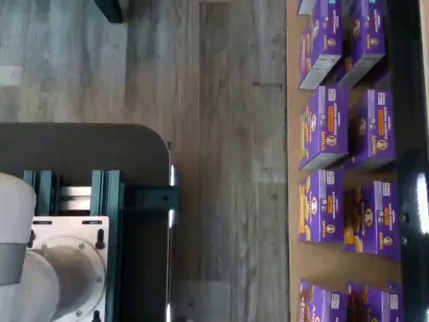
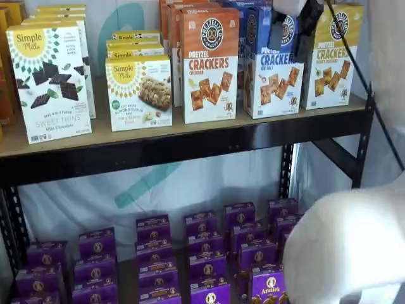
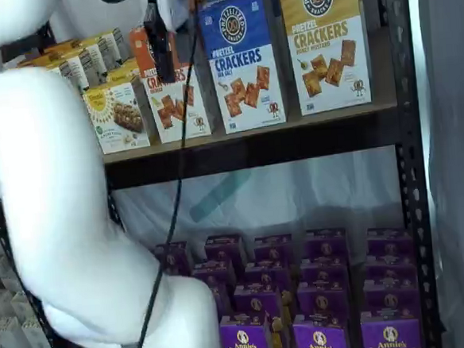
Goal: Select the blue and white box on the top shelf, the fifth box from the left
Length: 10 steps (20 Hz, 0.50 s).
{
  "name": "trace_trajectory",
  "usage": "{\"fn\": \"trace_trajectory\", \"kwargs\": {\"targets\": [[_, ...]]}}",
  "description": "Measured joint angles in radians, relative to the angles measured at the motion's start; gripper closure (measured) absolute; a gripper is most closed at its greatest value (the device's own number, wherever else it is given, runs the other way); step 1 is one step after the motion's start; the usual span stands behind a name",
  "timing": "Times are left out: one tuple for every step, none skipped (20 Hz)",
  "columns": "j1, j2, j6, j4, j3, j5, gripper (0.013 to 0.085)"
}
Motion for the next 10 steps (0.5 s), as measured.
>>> {"fn": "trace_trajectory", "kwargs": {"targets": [[0.006, -0.004, 0.002, -0.008, 0.006, -0.009, 0.0130], [0.016, -0.011, 0.006, -0.021, 0.017, -0.025, 0.0130], [0.022, -0.016, 0.008, -0.028, 0.026, -0.036, 0.0130], [0.026, -0.020, 0.011, -0.031, 0.034, -0.044, 0.0130], [0.029, -0.022, 0.012, -0.033, 0.042, -0.049, 0.0130], [0.028, -0.023, 0.012, -0.031, 0.047, -0.054, 0.0130], [0.027, -0.025, 0.011, -0.029, 0.052, -0.058, 0.0130], [0.024, -0.029, 0.010, -0.024, 0.058, -0.066, 0.0130], [0.014, -0.035, 0.006, -0.007, 0.069, -0.080, 0.0130], [0.004, -0.040, 0.002, 0.010, 0.076, -0.094, 0.0130]]}}
